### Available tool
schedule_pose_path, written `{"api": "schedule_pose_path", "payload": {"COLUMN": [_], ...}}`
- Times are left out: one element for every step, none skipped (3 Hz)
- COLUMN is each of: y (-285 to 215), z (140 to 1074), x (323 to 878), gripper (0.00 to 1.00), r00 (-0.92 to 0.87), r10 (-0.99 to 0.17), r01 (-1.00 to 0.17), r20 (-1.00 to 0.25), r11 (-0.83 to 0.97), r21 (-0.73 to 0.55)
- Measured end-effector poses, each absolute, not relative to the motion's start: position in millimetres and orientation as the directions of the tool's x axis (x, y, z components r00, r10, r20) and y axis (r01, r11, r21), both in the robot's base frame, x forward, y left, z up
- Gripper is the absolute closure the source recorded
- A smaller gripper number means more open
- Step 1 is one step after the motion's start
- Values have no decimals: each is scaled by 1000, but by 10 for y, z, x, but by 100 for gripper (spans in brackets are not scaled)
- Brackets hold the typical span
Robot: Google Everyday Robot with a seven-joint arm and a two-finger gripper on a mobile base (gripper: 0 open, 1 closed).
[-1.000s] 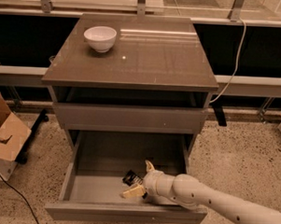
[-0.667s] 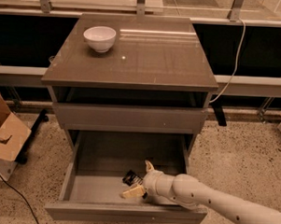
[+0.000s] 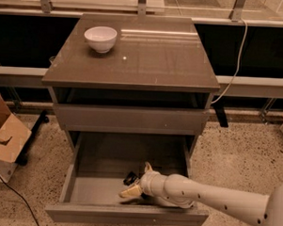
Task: Pick rxbar chocolate from middle drawer and place on counter
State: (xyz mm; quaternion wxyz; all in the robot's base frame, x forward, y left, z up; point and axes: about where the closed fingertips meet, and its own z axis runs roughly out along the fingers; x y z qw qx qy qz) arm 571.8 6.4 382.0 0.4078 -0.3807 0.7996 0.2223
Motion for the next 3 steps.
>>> {"api": "schedule_pose_path", "payload": {"y": [86,96,103], "z": [3688,3662,3659], "x": [5786,5792,5779], "gripper": [0,14,45], "r00": [-389,-391,-394], "r10": [-448,-448,-445], "r01": [-780,-776,-774], "r20": [-805,-804,-804], "r11": [625,630,632], "r21": [29,27,30]}}
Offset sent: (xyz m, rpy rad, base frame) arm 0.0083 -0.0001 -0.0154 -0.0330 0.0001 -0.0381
